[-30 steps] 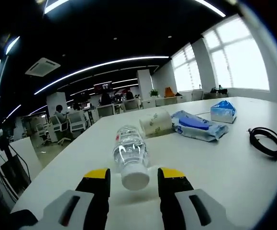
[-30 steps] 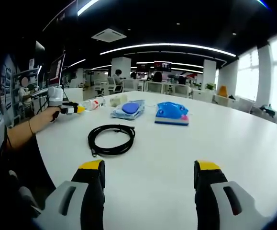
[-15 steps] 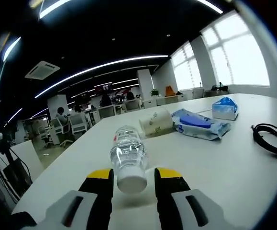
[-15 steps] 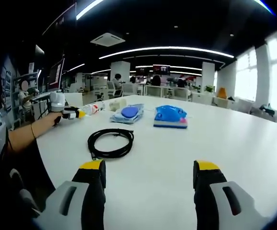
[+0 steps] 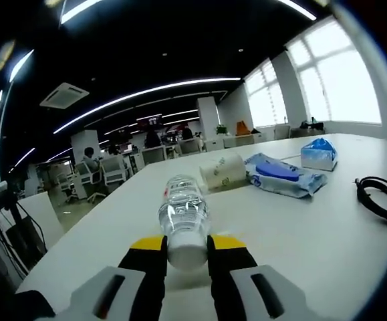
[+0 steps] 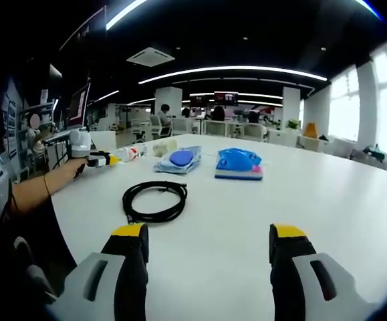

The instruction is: Arrange the tabletop items into an orderly group along one side of the table until the central work area is clear of visible clutter.

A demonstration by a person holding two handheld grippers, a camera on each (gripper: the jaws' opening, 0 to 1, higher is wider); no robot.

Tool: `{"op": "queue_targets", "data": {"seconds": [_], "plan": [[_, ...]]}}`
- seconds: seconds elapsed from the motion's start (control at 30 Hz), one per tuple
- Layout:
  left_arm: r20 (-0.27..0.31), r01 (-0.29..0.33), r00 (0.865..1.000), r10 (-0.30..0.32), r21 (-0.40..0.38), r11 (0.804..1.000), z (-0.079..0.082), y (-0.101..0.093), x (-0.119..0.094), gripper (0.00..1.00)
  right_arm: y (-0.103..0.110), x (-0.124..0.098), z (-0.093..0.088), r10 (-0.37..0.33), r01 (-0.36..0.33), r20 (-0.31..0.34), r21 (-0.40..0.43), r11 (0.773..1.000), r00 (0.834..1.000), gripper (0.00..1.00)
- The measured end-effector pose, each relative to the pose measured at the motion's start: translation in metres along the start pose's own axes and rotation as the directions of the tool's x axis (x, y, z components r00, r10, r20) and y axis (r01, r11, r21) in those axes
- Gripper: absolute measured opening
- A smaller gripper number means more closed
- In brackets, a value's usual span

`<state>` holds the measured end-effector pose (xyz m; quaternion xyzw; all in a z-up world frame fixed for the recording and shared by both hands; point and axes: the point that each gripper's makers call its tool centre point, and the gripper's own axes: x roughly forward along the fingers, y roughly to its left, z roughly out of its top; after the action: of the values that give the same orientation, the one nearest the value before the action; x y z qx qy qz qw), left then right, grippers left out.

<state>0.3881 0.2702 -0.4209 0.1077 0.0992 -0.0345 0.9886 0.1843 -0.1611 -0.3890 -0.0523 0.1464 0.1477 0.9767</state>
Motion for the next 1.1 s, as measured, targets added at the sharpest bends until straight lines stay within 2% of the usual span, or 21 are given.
{"op": "queue_targets", "data": {"seconds": [0.13,1.1], "plan": [[-0.025,0.002,1.0,-0.002,-0.004,1.0,-0.0002,0.0011,0.0006,0.22,-0.0001,0.0003,0.0018,0.0,0.0,0.007,0.0,1.0,1.0,0.7],[-0.063,0.015,0.998,-0.015,-0.003,1.0,-0.0014,0.0057,0.0003,0.21,0.0037,-0.0017,0.0044,0.011,-0.011,0.02,0.005,1.0,1.0,0.69]]}}
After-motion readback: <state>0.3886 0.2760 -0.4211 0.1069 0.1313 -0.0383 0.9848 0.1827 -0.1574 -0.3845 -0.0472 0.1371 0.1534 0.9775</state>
